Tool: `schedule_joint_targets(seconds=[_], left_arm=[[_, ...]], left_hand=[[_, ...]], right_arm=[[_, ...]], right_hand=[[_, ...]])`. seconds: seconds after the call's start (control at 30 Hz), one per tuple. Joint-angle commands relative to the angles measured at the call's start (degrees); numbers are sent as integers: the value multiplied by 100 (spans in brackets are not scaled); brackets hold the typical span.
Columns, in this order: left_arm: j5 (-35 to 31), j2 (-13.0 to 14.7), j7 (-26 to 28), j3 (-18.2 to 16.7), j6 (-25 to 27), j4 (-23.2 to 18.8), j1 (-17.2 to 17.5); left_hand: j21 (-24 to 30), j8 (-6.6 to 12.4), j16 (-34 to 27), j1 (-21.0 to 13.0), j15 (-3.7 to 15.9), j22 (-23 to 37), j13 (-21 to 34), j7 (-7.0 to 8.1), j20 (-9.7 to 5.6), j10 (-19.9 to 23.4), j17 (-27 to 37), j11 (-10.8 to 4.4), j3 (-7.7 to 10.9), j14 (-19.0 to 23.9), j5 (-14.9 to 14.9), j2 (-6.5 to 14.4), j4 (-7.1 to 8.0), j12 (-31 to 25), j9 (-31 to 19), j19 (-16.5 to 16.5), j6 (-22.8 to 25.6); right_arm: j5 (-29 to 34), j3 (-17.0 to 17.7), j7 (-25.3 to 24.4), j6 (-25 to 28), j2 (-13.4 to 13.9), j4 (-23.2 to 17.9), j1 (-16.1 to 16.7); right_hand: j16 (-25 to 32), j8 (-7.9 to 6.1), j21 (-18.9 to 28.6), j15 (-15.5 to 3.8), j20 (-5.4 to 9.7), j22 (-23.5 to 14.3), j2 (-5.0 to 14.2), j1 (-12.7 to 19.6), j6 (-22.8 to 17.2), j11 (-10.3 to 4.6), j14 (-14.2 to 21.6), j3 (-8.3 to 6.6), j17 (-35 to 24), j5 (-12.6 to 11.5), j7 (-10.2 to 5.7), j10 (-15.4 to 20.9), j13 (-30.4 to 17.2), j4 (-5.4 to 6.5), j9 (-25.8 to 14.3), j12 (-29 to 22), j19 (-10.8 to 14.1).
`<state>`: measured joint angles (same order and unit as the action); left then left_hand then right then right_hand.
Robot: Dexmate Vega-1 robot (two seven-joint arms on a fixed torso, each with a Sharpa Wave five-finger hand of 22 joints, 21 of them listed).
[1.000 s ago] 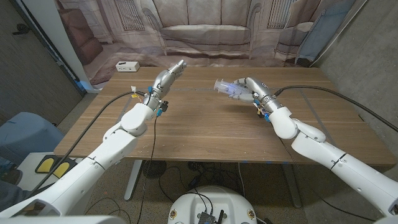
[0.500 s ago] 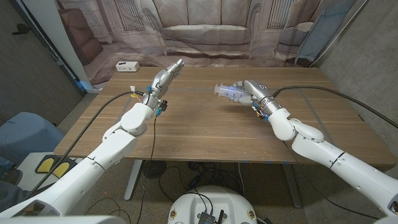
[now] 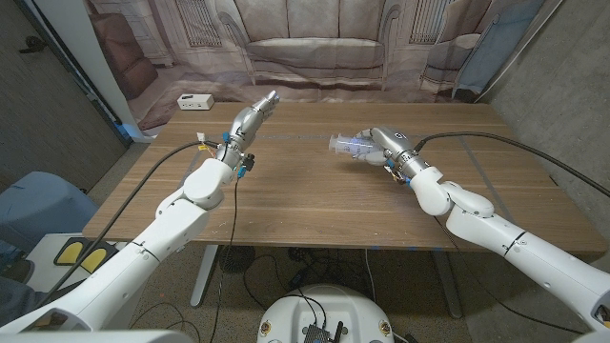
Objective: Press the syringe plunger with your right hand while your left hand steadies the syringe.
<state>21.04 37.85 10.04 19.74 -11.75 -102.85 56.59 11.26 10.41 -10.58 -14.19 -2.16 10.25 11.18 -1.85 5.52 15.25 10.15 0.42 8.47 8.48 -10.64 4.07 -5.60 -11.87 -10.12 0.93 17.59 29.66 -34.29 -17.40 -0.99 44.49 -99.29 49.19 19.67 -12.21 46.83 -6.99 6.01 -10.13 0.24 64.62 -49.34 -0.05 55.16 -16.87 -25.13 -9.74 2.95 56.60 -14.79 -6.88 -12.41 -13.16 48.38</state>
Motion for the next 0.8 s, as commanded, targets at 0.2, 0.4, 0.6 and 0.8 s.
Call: schedule_joint_targets(seconds=[0.2,0.4,0.6,0.8], left_arm=[[43,54,97,-96,79,-130,110],[275,134,17,-191,222,-221,182],[367,158,-80,-181,220,-202,167],[421,170,-153,-154,228,-182,139]], left_hand=[[18,32,-7,1,2,12,9,-20,-26,-28,13,15,-6,-4,-11,14,-12,-12,-21,1,-24],[10,-5,14,13,-27,13,9,-33,4,-125,15,98,-16,-78,-10,3,-11,21,-21,-22,-142],[15,9,-8,33,-62,13,7,-176,-119,-68,16,236,-31,-52,-9,-12,-6,-8,-20,-15,-152],[16,15,-9,39,-72,12,7,-186,-144,-63,16,197,-35,-54,-10,-13,-4,-11,-20,-12,-151]], right_arm=[[-11,-290,315,91,-137,378,-292],[-34,-357,422,181,-130,439,-333],[56,-408,501,338,-65,377,-341],[218,-501,642,502,2,338,-390]], right_hand=[[-1,-22,45,-298,160,-2,951,103,-625,-144,66,-319,-21,-30,-631,152,-25,283,-32,-27,-30],[-12,-26,51,-291,152,-1,945,101,-634,-165,37,-323,-30,-30,-638,155,-30,265,-33,-34,-69],[-22,-31,56,-280,150,0,942,102,-646,-190,12,-328,-36,-30,-642,148,-31,250,-34,-34,-98],[-32,-31,55,-286,147,1,941,92,-644,-190,-9,-327,-40,-29,-654,130,-26,249,-34,-26,-128]])
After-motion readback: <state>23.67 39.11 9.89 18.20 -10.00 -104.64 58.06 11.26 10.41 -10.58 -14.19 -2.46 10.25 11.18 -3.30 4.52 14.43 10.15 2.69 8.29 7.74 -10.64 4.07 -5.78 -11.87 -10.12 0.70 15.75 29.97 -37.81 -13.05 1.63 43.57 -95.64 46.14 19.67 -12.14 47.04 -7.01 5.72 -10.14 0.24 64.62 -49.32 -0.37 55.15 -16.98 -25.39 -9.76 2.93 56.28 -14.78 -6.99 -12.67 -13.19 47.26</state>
